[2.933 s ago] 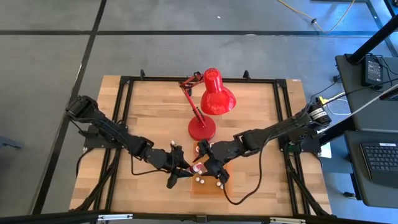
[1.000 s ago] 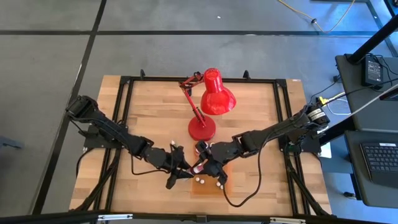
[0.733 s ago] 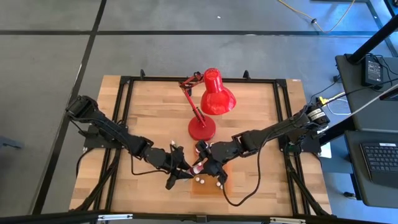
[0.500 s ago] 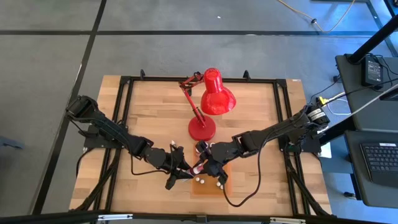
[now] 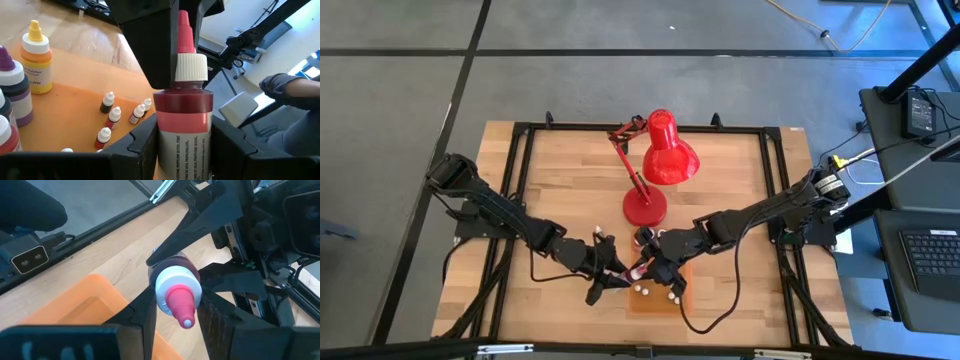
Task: Pick & Place food coloring
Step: Put the large pink food coloring bottle into the orange bin
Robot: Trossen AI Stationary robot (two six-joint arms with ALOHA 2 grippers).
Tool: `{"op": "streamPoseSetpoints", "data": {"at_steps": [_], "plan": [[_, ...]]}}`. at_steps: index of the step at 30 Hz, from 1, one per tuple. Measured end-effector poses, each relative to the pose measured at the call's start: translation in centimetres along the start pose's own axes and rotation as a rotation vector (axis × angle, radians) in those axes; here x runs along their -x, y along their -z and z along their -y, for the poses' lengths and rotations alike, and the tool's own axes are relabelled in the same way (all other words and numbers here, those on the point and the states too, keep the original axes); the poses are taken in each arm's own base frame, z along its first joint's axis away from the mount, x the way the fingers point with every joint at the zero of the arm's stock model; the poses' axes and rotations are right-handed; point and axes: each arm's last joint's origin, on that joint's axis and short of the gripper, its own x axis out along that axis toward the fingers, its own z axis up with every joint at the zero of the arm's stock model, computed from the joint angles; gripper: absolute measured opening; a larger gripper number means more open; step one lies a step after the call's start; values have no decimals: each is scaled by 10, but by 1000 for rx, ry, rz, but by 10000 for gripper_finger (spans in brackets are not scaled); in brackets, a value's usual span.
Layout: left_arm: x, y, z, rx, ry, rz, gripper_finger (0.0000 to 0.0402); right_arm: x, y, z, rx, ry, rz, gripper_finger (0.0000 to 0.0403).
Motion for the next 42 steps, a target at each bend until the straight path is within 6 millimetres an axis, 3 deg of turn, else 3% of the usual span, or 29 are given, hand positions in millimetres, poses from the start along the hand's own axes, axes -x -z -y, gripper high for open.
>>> {"op": "streamPoseSetpoints", "data": {"at_steps": [6,13,17,24,29,35,42], "plan": [[0,0,-1,1,-17,11,167,0,1,-1,0,-6,-12,123],[0,-1,-2,-84,-66,38,229,0,3,-2,-2,-17,-37,123],[9,-3,-2,-139,-71,-19,250,1,9,-4,-20,4,-118,123],[37,-7,-12,-110,-310,-72,255,15,13,-5,-168,-65,-322,123],[42,-6,-17,-147,-436,-57,255,30,23,-7,-299,3,-568,124],[43,-4,-20,-314,-453,-119,255,36,35,-9,-401,79,-707,124],[42,-3,-19,-332,-418,-146,255,32,49,-15,-405,71,-747,124]]}}
